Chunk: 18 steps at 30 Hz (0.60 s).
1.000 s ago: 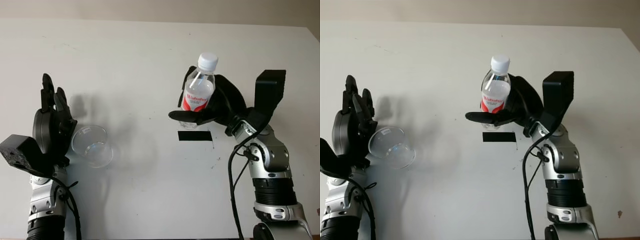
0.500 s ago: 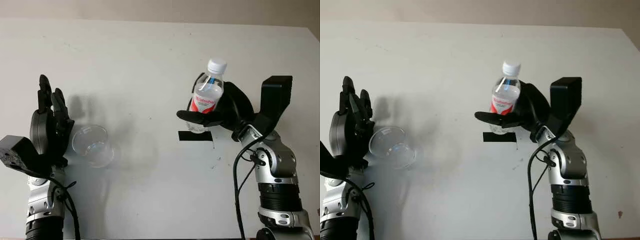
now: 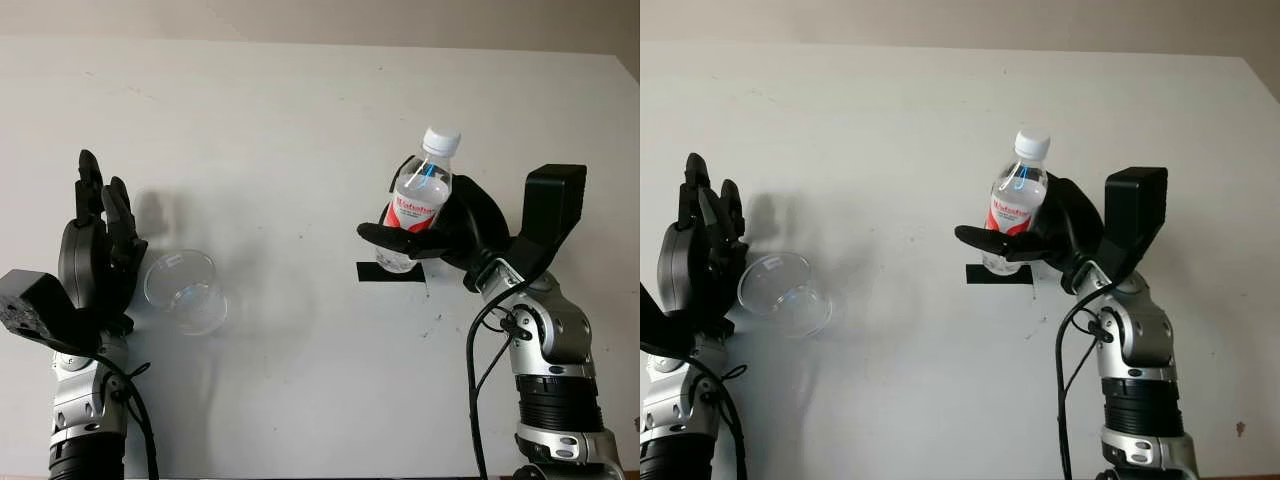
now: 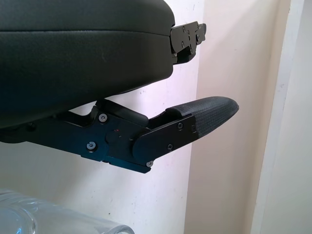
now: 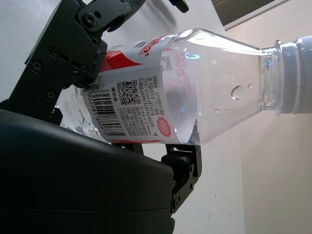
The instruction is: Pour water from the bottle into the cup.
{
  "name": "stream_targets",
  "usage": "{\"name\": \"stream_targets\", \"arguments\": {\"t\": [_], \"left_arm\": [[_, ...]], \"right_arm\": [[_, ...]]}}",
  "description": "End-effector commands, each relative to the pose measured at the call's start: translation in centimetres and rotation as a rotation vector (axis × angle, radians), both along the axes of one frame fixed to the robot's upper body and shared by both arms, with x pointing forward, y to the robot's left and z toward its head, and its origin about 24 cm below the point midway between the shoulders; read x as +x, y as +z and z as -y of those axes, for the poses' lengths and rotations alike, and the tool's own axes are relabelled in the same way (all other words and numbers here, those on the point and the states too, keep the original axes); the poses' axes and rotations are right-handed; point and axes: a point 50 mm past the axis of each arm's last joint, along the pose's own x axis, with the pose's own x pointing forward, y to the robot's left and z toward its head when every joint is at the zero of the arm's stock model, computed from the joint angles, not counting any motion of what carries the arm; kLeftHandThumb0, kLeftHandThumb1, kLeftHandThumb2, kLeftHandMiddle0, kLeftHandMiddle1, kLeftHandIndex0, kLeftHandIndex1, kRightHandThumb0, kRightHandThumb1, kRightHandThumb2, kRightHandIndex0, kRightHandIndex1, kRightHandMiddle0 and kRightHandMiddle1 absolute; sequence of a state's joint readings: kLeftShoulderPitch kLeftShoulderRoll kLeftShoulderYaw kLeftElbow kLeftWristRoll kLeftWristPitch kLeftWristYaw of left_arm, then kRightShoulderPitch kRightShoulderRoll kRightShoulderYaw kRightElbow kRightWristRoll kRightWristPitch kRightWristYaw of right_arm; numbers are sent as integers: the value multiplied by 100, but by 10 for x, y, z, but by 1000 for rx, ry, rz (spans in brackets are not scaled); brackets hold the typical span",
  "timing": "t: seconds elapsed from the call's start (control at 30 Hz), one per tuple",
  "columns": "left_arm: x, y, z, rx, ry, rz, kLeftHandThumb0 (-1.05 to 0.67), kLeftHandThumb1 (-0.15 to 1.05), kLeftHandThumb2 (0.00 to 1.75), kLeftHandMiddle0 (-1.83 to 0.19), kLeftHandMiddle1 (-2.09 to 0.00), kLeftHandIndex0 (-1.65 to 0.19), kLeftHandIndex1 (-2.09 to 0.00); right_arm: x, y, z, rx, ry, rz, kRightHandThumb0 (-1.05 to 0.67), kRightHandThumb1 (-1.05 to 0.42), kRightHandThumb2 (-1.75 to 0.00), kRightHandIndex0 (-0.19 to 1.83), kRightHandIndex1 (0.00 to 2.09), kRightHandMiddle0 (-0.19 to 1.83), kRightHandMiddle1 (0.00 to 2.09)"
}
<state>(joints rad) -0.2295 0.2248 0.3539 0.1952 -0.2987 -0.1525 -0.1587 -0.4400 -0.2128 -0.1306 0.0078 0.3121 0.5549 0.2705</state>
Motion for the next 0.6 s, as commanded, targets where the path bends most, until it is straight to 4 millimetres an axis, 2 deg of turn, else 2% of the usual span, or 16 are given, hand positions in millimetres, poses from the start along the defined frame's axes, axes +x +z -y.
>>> {"name": "stream_targets", "arguments": {"t": [0.0, 0.13, 0.57], "left_arm": [[-4, -2, -3, 12, 9, -9, -71, 105, 76, 13, -6, 19, -3], [-4, -2, -3, 13, 5, -7, -72, 105, 76, 13, -5, 19, -3], [-5, -2, -4, 13, 12, -11, -72, 105, 76, 12, -6, 18, -4]], "right_arm": [[0, -1, 0, 4, -5, 0, -40, -105, -47, 169, 209, 92, 209], [-1, -1, -3, -9, -12, -4, -40, -105, -47, 175, 209, 103, 209], [-3, -5, -7, -71, -4, 18, -40, -105, -45, 174, 209, 110, 209]]}}
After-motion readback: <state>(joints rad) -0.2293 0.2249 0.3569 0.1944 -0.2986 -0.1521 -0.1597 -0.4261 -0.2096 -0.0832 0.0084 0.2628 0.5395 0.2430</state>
